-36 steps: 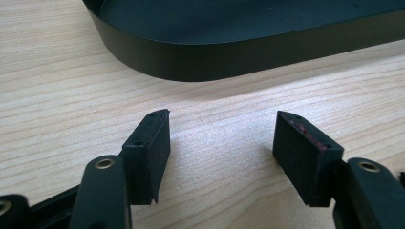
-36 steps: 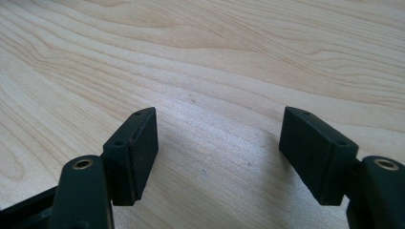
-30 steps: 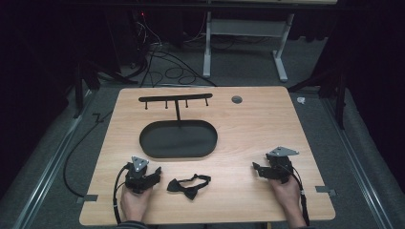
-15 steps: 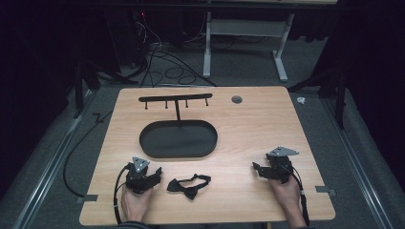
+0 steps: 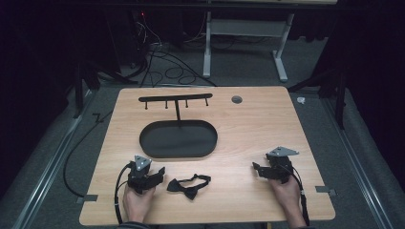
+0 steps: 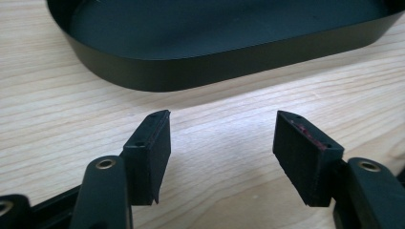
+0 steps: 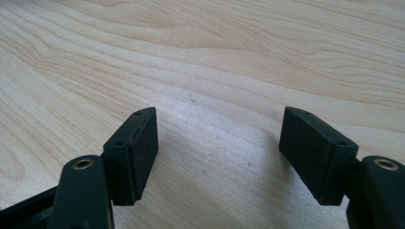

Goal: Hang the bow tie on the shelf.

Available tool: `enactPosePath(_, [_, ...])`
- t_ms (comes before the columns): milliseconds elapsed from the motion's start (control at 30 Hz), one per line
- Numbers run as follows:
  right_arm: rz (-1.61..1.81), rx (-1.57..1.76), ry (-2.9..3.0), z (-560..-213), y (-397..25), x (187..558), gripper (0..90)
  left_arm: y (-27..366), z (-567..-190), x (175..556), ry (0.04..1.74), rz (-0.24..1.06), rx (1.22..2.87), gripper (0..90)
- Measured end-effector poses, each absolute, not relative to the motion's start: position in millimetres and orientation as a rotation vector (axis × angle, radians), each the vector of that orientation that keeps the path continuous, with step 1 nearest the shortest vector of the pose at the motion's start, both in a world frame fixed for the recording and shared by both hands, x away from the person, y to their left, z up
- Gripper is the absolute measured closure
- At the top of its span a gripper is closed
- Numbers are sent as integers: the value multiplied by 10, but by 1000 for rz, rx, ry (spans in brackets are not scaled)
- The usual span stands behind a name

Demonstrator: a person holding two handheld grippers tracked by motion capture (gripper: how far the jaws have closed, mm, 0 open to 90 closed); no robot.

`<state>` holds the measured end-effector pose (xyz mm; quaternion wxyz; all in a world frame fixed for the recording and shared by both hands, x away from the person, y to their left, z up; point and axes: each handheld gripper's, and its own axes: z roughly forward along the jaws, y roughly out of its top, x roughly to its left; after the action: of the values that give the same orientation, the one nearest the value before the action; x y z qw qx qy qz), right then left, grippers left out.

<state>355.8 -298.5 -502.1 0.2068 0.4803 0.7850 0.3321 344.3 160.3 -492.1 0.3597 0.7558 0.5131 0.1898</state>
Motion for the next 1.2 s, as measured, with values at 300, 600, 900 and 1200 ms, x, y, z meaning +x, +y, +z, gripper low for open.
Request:
enactPosePath(300, [925, 1338, 2187, -5021, -2986, 3559, 310, 1509, -4783, 3407, 1283, 407, 1938, 421])
enactPosePath(600, [924, 1339, 2188, -5020, -2987, 3558, 310, 1267, -4677, 3359, 1168, 360, 1979, 445])
enactPosePath(900, [925, 1337, 2188, -5020, -2988, 3559, 311, 1015, -4678, 3299, 1055, 283, 2074, 492])
enactPosePath(1200, [925, 1339, 2188, -5020, -2988, 3559, 311, 862, -4794, 3290, 1010, 258, 2164, 542])
